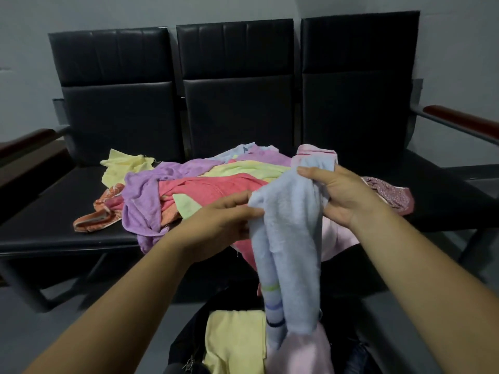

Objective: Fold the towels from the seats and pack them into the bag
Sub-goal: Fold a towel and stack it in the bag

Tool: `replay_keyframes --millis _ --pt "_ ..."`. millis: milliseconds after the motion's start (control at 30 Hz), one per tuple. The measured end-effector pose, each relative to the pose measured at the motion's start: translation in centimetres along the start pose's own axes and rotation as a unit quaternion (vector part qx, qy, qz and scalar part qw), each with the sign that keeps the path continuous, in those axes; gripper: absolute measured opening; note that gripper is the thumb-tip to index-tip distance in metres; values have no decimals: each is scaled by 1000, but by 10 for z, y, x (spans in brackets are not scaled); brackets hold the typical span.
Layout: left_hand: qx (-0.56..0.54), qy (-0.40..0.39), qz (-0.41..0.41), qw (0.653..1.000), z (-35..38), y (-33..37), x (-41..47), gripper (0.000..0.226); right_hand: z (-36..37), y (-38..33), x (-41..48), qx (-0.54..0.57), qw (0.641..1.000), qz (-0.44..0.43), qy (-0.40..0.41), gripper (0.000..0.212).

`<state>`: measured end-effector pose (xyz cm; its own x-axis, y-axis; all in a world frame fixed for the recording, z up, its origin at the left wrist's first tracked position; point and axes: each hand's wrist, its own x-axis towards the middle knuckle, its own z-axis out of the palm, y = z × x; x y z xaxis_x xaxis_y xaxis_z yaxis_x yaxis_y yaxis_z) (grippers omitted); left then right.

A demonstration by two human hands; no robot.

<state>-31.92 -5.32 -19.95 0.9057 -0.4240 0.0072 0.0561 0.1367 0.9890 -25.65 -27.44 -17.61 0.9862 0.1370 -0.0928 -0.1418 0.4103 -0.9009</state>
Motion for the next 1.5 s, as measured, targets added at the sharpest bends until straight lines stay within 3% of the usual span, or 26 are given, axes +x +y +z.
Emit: replay_keyframes --millis 133,233,300,433,533,733,833,900,967,1067,1200,1300,1400,1500 --pt "-62 58 -61 994 10 -5 9 45 -7 7 6 -13 999 40 13 44" --pt "9 55 -125 991 12 -12 10 63 -4 7 5 -34 998 14 44 36" --pt "43 72 -141 986 12 -16 11 53 -2 6 3 -50 998 -7 48 30" --pt "-46 96 -63 992 13 -18 16 39 -5 7 5 -100 993 -22 53 35" --pt "-151 136 -26 979 14 -8 17 44 -12 6 10 -113 992 -17 50 48" --pt "-295 163 -36 941 7 -8 17 52 -13 29 4 58 985 100 -125 63" --pt "-321 176 -30 930 -2 -7 18 51 -10 43 10 11 981 77 -175 75" --pt "-266 222 -36 938 -8 -4 19 44 -8 46 13 -50 987 46 -143 89" --pt "-132 268 -23 954 -14 -1 17 33 -10 43 15 -74 994 21 -77 100" --pt "63 282 7 957 -22 1 9 26 -18 41 23 -106 993 -45 -35 88" --pt "275 278 20 920 -26 -1 2 38 -19 44 24 -145 984 -96 -29 76" --pt "278 304 27 911 -27 -2 3 34 -18 44 21 -222 966 -133 -8 72" --pt "194 318 19 928 -25 -3 6 24 -19 40 19 -278 951 -130 19 65" --pt "89 352 4 932 -20 -8 12 37 -19 38 14 -330 936 -117 21 58"
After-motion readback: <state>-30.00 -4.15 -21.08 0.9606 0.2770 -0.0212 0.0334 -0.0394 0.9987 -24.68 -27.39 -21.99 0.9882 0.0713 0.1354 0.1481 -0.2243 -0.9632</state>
